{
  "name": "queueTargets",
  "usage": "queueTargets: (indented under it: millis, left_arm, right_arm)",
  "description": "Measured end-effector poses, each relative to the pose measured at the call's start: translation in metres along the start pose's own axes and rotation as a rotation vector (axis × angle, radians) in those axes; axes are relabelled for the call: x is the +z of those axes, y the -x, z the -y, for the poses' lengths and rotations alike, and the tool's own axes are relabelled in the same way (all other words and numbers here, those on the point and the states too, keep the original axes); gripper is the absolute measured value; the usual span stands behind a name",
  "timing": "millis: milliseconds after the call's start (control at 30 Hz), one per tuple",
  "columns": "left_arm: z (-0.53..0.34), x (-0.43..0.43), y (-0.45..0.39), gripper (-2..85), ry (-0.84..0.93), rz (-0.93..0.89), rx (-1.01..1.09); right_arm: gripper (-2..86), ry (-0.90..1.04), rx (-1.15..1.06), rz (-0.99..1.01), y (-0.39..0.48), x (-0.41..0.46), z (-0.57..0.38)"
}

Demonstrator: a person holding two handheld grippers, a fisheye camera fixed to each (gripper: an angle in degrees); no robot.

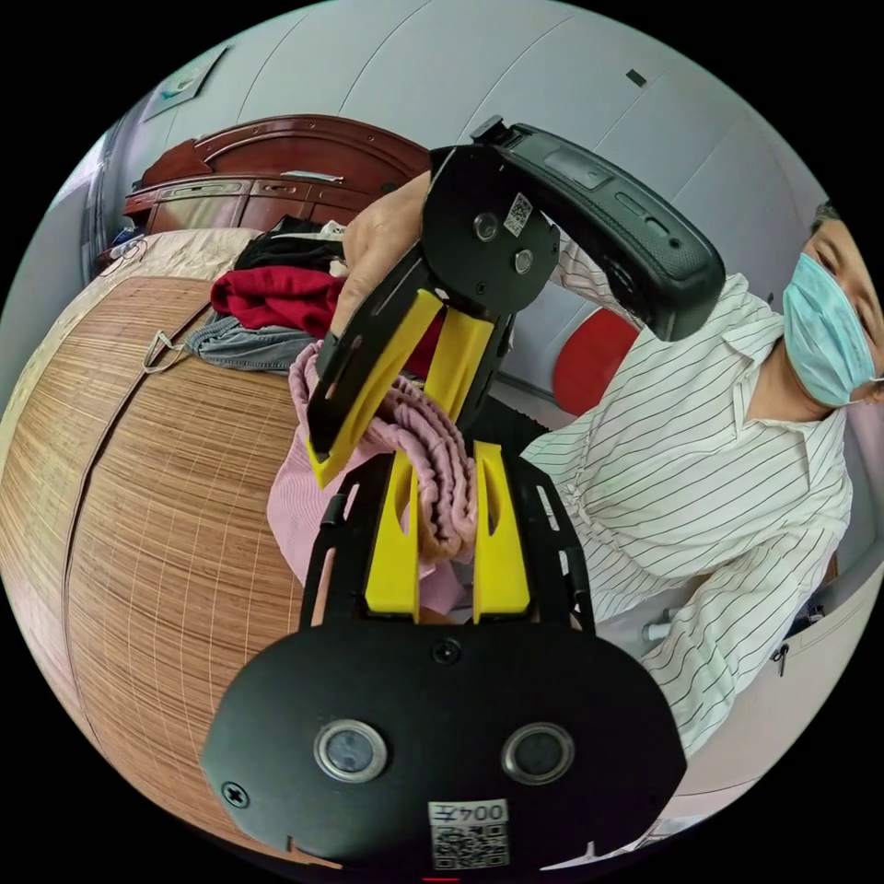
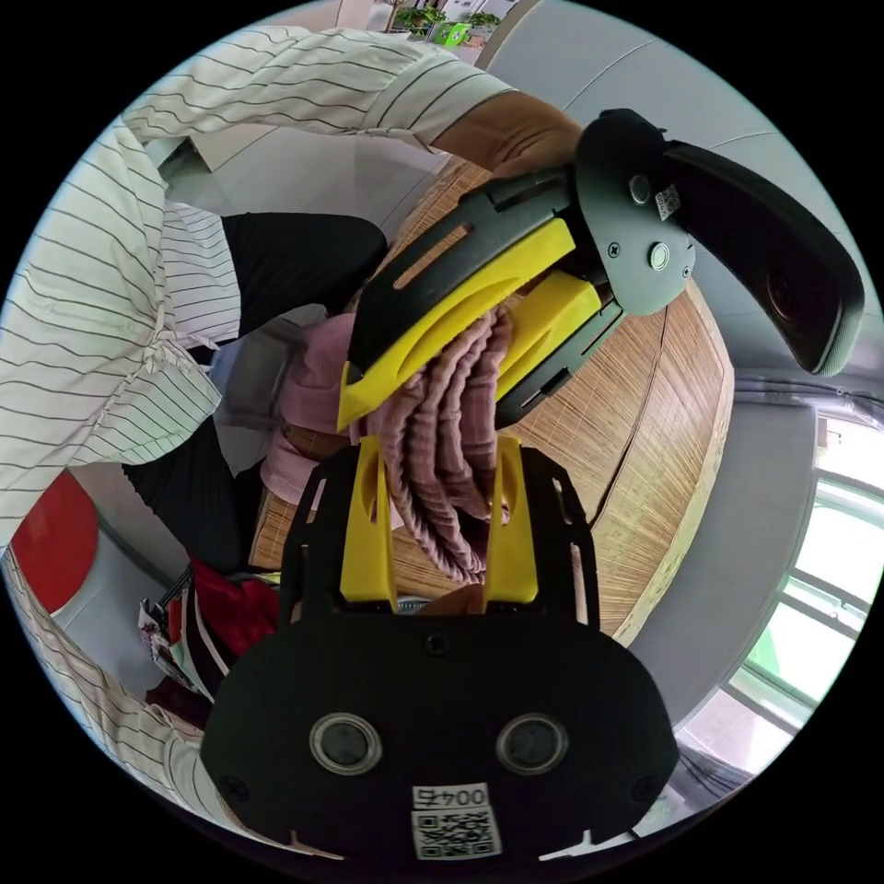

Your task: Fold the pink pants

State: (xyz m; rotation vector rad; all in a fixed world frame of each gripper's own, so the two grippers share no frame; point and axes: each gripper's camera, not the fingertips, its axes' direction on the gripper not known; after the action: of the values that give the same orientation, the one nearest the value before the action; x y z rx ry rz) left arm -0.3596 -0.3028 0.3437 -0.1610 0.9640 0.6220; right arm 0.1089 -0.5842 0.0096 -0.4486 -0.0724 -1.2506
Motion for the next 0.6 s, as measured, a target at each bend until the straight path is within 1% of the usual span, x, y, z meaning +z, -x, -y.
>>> queueTargets:
  millis: [67,133,200,367,400,467,600]
  left_arm:
    - [-0.010,-0.007,-0.014,10.3,-0.019,0.002,-0.007]
    - [-0.019,-0.016,-0.026,10.4,-0.053,0.020,-0.013]
    - [-0.029,-0.028,-0.039,10.6,-0.106,0.054,-0.027]
    - [-0.073,-0.069,-0.081,10.9,-0.334,0.098,-0.050]
    - [-0.080,-0.071,-0.086,11.0,-0.356,0.111,-0.060]
    - [-0.106,-0.075,-0.105,11.6,-0.413,0.183,-0.105]
    - [-0.146,-0.061,-0.137,13.3,-0.453,0.310,-0.171]
  right_arm:
    - [11.1,-0.021,0.017,0.047,-0.008,-0.010,-0.014]
    - [9.7,-0.041,0.035,0.052,-0.013,-0.022,-0.030]
    - [7.7,-0.029,0.072,0.009,-0.020,-0.041,-0.050]
    - [6.0,0.034,0.147,-0.095,-0.034,-0.089,-0.095]
    - [5.9,0.049,0.178,-0.117,-0.040,-0.103,-0.108]
    - [5.8,0.064,0.226,-0.164,-0.049,-0.127,-0.129]
    - [5.8,0.074,0.337,-0.231,-0.070,-0.190,-0.176]
